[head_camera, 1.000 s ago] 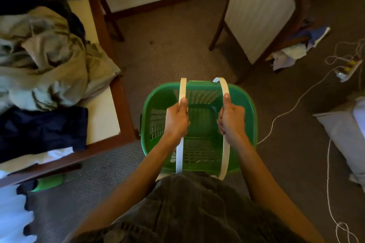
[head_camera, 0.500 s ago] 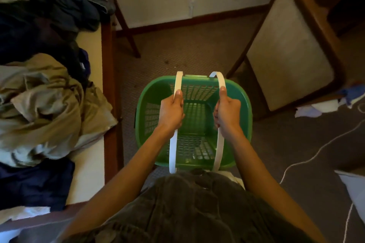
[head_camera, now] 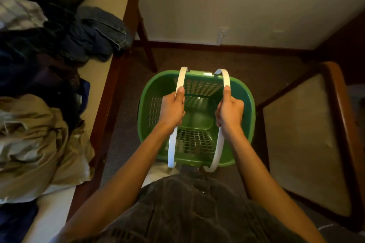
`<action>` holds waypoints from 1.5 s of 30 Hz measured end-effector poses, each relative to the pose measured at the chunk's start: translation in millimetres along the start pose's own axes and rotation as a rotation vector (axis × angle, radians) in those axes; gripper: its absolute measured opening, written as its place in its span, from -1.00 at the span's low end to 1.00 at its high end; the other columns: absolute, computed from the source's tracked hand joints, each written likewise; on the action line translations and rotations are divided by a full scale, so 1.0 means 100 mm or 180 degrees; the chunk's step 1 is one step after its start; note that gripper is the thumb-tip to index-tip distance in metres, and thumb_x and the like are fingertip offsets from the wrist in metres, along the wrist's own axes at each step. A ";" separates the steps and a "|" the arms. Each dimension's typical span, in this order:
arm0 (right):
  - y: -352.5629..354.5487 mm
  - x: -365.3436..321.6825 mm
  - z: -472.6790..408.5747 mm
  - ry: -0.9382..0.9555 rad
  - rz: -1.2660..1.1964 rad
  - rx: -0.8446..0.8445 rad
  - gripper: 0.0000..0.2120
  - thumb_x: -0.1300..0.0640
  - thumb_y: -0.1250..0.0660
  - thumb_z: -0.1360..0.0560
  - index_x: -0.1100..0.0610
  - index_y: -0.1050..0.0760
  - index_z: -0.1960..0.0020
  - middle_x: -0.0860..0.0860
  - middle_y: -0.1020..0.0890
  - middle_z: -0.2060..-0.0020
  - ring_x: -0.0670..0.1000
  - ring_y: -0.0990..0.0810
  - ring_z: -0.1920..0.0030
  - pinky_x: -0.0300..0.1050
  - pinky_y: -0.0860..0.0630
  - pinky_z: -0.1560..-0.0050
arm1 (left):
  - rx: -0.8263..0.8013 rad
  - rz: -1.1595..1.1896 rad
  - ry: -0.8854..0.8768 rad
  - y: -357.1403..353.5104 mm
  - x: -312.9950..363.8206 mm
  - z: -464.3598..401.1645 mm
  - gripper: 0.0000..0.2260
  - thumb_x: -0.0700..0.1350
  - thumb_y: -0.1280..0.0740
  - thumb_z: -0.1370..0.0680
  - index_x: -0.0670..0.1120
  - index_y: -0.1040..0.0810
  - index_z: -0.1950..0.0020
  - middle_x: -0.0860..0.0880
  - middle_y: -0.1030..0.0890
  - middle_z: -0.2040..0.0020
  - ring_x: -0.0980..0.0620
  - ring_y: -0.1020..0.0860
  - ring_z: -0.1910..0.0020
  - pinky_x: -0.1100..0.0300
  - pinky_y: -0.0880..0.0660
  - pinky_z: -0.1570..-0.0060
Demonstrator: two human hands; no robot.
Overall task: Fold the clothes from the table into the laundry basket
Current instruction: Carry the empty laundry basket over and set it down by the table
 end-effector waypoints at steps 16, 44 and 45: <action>-1.09 -1.21 -2.53 -0.0176 0.0381 -0.0041 -0.67 0.00 -0.23 -0.65 0.15 -0.49 0.21 -0.01 -0.48 0.48 -0.11 -0.44 0.54 -0.25 -0.39 0.54 | -0.0299 -0.0328 0.0298 -0.28 0.93 -3.05 -0.89 -0.13 -0.14 -0.68 -0.14 -0.41 -0.06 -0.05 -0.41 0.40 0.09 -0.33 0.58 0.19 -0.28 0.53; -1.17 -0.92 -5.81 -0.0377 0.3158 -0.0417 -0.36 0.03 -0.24 -0.62 -0.17 -0.03 -0.60 0.26 -0.31 -0.38 0.32 -0.37 -0.35 0.30 -0.36 -0.34 | 0.1418 -0.2297 0.0144 0.31 0.94 -5.83 -0.54 -0.35 -0.17 -0.62 -0.12 -0.38 -0.51 -0.23 -0.52 -0.31 -0.20 -0.52 -0.25 0.16 -0.44 -0.15; -1.16 -0.73 -5.89 -0.0588 0.3143 -0.0468 -0.32 -0.04 -0.25 -0.61 -0.19 0.03 -0.60 0.27 -0.25 -0.44 0.35 -0.30 -0.41 0.33 -0.29 -0.39 | 0.1417 -0.2398 0.0227 0.41 0.80 -5.93 -0.56 -0.32 -0.17 -0.62 -0.13 -0.38 -0.51 -0.25 -0.51 -0.33 -0.23 -0.51 -0.27 0.07 -0.46 -0.22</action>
Point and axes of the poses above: each hand's wrist, its own z-axis away from the middle knuckle, its own y-axis out of the back of the hand, x = y × z, the point moved 8 cm from there along -z, towards the middle knuckle
